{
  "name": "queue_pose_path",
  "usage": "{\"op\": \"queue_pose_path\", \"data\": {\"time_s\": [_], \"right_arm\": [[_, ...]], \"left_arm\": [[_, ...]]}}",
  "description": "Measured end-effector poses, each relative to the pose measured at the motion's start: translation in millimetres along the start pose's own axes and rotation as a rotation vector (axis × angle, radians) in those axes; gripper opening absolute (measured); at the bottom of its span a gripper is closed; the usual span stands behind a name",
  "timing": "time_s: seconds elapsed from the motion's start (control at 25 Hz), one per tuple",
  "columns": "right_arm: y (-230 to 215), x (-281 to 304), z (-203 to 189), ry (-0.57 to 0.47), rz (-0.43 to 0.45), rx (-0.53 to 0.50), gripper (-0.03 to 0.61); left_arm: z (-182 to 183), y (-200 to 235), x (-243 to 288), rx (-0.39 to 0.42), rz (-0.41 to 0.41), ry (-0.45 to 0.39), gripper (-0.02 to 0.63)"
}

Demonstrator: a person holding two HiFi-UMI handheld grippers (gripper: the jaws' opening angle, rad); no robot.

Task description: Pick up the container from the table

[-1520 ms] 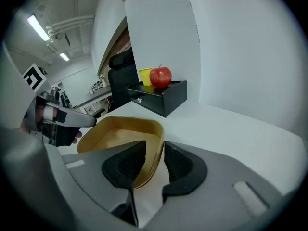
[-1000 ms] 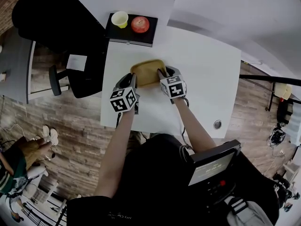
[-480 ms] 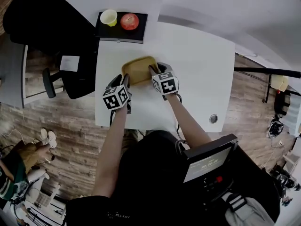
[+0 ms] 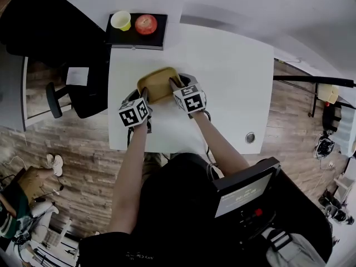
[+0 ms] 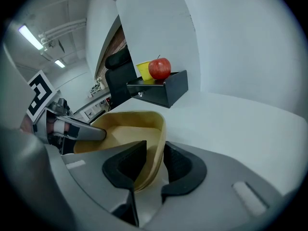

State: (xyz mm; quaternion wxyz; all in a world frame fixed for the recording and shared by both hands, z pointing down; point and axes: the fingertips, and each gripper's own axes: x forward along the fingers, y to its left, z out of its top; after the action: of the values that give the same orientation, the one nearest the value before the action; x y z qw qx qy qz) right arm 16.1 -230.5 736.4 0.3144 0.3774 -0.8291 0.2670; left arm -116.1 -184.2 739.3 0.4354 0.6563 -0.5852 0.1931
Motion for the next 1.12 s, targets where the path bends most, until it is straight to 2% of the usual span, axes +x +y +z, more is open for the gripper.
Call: {"op": "queue_pose_path", "data": {"time_s": [0.28, 0.48, 0.72, 1.12], "right_arm": [[2.1, 1.8, 0.1, -0.004, -0.012, 0.017, 0.127], [1.7, 1.9, 1.3, -0.004, -0.019, 0.027, 0.124], [3.5, 0.0, -1.4, 0.002, -0.029, 0.041, 0.115], [10.7, -1.8, -3.9, 0.023, -0.043, 0.044, 0.067]], "left_arm": [[-6.0, 4.3, 6.3, -0.097, -0.024, -0.004, 0.095], [-6.3, 5.0, 6.7, -0.216, -0.046, -0.047, 0.084], [-6.9, 6.7, 5.2, -0.193, -0.044, -0.036, 0.077], [-10.3, 16.1, -2.8, -0.206, -0.036, -0.023, 0.069]]}}
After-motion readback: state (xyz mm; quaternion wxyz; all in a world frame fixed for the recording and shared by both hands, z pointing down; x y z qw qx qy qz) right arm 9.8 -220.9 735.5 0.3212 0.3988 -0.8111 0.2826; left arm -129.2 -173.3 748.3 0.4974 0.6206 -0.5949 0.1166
